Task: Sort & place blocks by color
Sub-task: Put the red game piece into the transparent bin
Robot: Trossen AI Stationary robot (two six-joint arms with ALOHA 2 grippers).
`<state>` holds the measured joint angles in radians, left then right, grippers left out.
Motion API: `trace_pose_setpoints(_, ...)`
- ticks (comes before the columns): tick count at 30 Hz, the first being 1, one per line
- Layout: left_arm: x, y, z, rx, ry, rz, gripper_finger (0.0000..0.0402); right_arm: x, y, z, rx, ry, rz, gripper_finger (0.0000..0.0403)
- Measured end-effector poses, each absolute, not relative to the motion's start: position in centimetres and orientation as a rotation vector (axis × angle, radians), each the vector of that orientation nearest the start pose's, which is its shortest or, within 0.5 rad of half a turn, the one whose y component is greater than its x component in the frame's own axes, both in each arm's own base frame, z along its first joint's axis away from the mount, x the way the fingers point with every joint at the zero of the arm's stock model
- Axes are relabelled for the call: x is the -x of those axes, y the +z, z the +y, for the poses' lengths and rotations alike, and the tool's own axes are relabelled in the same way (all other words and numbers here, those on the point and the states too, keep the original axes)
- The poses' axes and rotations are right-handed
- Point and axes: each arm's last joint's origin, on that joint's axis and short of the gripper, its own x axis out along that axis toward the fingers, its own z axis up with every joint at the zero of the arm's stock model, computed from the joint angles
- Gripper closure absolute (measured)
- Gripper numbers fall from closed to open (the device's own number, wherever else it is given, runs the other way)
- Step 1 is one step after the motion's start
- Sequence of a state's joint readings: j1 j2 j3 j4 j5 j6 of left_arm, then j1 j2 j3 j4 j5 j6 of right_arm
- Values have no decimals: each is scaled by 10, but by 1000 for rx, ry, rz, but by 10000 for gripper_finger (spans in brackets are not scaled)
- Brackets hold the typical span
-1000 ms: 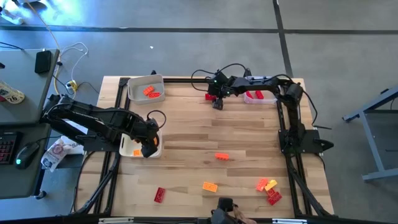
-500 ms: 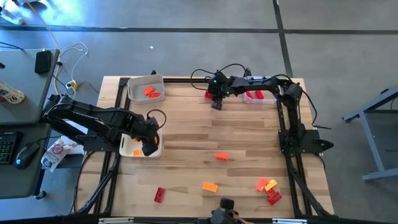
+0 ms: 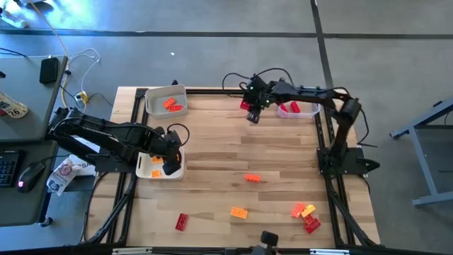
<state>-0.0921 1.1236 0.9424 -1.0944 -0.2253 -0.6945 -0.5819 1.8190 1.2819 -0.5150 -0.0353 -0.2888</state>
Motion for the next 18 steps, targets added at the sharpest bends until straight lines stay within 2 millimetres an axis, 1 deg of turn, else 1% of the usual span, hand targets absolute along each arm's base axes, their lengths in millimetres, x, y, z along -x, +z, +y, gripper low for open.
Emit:
trace_pose_setpoints(5, -185, 265, -10, 375, 534, 1154, 225, -296, 243, -194, -69, -376, 999, 293)
trace_pose_setpoints(8, -185, 265, -10, 371, 530, 1155, 225, -282, 268, -186, -79, -428, 960, 293)
trace_pose_setpoints(14, -185, 265, -10, 369, 533, 1154, 225, -249, 302, -174, -79, -653, 965, 293)
trace_pose_setpoints(18, -185, 265, -10, 366, 536, 1152, 225, -230, 316, -166, -107, -775, 975, 293)
